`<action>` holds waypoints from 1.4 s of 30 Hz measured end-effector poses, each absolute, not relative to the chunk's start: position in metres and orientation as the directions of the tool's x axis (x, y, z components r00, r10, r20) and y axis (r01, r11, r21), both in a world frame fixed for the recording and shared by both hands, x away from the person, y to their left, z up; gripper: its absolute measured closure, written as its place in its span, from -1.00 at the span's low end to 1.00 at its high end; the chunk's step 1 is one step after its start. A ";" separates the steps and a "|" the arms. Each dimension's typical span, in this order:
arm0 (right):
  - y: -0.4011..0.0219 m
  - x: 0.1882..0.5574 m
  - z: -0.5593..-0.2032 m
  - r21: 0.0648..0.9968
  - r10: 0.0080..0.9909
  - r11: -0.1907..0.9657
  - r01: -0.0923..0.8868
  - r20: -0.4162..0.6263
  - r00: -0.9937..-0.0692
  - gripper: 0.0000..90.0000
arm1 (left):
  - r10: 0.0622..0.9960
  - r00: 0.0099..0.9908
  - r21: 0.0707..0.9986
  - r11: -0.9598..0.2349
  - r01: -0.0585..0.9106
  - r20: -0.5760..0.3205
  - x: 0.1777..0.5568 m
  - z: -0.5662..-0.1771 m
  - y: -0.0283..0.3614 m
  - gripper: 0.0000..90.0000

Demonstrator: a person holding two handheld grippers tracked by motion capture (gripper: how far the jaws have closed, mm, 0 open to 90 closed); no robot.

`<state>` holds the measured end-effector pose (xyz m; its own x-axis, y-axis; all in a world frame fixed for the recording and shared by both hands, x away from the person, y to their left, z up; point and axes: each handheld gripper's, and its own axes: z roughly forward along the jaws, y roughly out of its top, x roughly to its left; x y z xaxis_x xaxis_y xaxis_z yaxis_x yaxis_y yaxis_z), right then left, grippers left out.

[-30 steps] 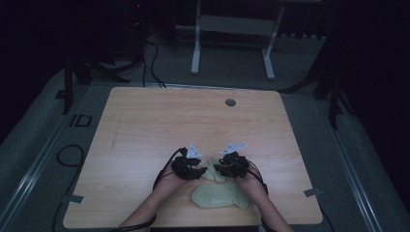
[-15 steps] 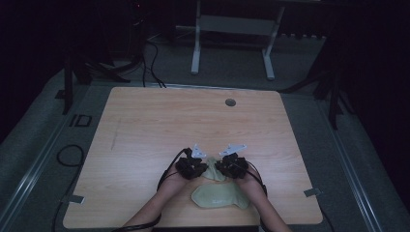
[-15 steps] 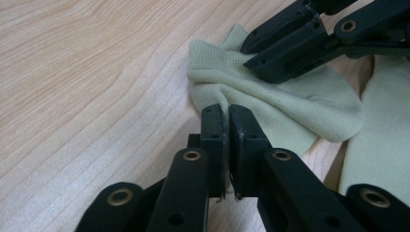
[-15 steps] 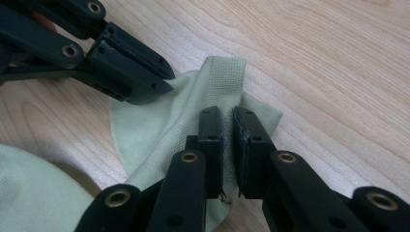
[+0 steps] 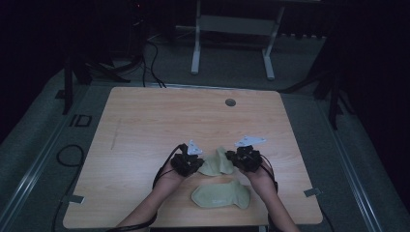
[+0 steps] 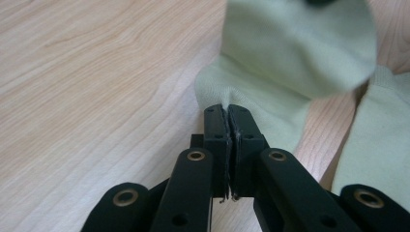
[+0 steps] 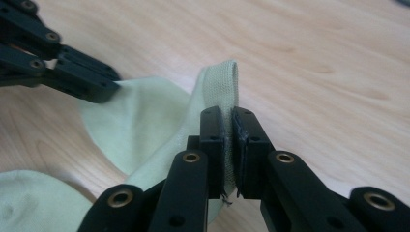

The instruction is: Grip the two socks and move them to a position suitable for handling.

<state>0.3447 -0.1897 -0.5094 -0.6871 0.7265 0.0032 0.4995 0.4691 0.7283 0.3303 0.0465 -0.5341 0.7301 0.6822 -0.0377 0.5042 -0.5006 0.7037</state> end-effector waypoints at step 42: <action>-0.217 0.335 -0.541 0.659 0.761 0.472 0.586 0.031 -0.647 0.92 | 0.672 0.739 0.671 -0.526 0.522 -0.048 0.329 -0.544 0.030 0.93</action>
<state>0.3354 -0.2171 -0.5409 -0.6474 0.7615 0.0308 0.5860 0.4716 0.6589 0.3292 0.0301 -0.5437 0.7389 0.6721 -0.0478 0.5223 -0.5265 0.6709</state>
